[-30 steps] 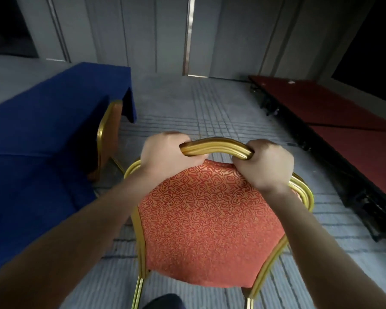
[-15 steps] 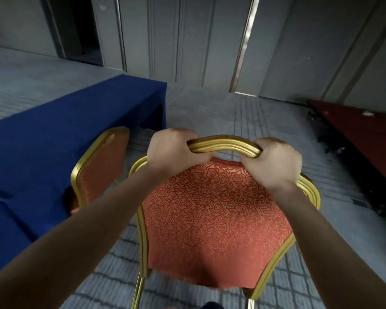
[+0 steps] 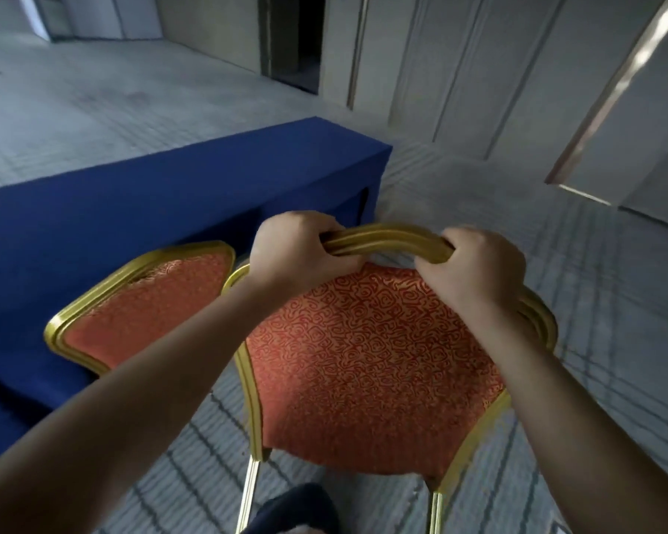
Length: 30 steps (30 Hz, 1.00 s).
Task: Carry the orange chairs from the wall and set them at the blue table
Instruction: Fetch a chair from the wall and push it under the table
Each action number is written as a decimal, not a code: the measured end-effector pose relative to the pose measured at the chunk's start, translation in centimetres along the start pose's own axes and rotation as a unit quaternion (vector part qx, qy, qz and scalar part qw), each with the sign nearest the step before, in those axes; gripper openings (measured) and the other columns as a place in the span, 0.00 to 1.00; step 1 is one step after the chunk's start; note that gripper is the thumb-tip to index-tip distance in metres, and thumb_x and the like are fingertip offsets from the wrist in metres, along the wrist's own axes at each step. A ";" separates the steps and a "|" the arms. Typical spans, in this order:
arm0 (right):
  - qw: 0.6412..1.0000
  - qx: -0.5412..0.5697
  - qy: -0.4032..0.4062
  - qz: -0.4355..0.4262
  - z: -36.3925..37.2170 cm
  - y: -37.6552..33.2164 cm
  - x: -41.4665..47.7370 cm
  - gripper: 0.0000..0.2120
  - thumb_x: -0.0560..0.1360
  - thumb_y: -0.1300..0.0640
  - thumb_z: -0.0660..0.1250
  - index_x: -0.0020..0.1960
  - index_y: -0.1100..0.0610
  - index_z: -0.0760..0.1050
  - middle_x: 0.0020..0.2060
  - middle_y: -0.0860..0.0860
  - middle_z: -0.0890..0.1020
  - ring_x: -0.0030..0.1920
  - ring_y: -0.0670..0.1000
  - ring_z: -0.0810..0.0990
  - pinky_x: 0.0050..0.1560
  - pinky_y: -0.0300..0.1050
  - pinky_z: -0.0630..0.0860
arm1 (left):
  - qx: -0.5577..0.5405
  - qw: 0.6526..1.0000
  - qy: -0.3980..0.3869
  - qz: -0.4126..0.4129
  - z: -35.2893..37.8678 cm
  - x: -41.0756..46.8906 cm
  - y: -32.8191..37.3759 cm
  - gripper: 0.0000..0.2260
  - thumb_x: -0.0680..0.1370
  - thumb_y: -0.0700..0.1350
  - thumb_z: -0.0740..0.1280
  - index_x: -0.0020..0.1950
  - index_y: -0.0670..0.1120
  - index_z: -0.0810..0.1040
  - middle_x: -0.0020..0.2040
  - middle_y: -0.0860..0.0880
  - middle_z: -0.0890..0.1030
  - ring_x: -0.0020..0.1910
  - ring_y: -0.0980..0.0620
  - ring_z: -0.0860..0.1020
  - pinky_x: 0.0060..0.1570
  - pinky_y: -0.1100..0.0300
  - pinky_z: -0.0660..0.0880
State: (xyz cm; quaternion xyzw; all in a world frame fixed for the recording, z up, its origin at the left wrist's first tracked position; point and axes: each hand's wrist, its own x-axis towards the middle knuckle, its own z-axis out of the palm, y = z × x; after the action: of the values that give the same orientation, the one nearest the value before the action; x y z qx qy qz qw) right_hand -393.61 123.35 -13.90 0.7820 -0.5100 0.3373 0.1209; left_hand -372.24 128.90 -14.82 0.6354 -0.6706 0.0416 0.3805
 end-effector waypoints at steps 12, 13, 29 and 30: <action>0.982 0.132 -0.018 -0.134 21.9 8.9 21.7 0.16 0.66 0.53 0.68 0.24 0.53 0.66 0.21 0.47 0.69 0.21 0.49 0.64 0.27 0.34 0.50 | 0.069 0.987 0.025 -0.143 13.4 19.7 -10.3 0.17 0.67 0.65 0.69 0.33 0.52 0.77 0.29 0.54 0.76 0.30 0.56 0.75 0.31 0.59 0.72; 0.980 0.140 -0.017 -0.138 23.3 9.2 23.4 0.16 0.67 0.53 0.67 0.24 0.53 0.65 0.21 0.47 0.69 0.21 0.49 0.64 0.27 0.35 0.49 | 0.074 0.986 0.027 -0.147 14.0 21.1 -10.9 0.16 0.67 0.64 0.69 0.32 0.52 0.76 0.29 0.54 0.76 0.30 0.56 0.75 0.30 0.60 0.71; 0.909 0.290 -0.086 -0.288 48.6 2.8 46.8 0.16 0.66 0.51 0.66 0.25 0.54 0.65 0.23 0.46 0.69 0.23 0.50 0.67 0.24 0.37 0.58 | 0.215 0.920 0.148 -0.293 20.1 37.1 -27.5 0.17 0.67 0.64 0.70 0.32 0.51 0.77 0.29 0.54 0.75 0.28 0.56 0.74 0.27 0.62 0.66; 0.900 0.299 -0.088 -0.304 49.8 1.7 48.0 0.16 0.66 0.51 0.67 0.25 0.54 0.65 0.23 0.46 0.69 0.23 0.50 0.66 0.24 0.37 0.57 | 0.223 0.914 0.157 -0.302 20.0 37.6 -28.6 0.17 0.67 0.64 0.70 0.32 0.51 0.76 0.29 0.54 0.75 0.28 0.56 0.74 0.27 0.63 0.66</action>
State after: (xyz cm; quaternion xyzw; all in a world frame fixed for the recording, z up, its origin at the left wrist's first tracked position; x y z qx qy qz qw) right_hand -362.87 61.67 -19.97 0.9249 -0.1314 0.3503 -0.0677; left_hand -352.51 81.85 -20.02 0.8612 -0.3517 0.1723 0.3239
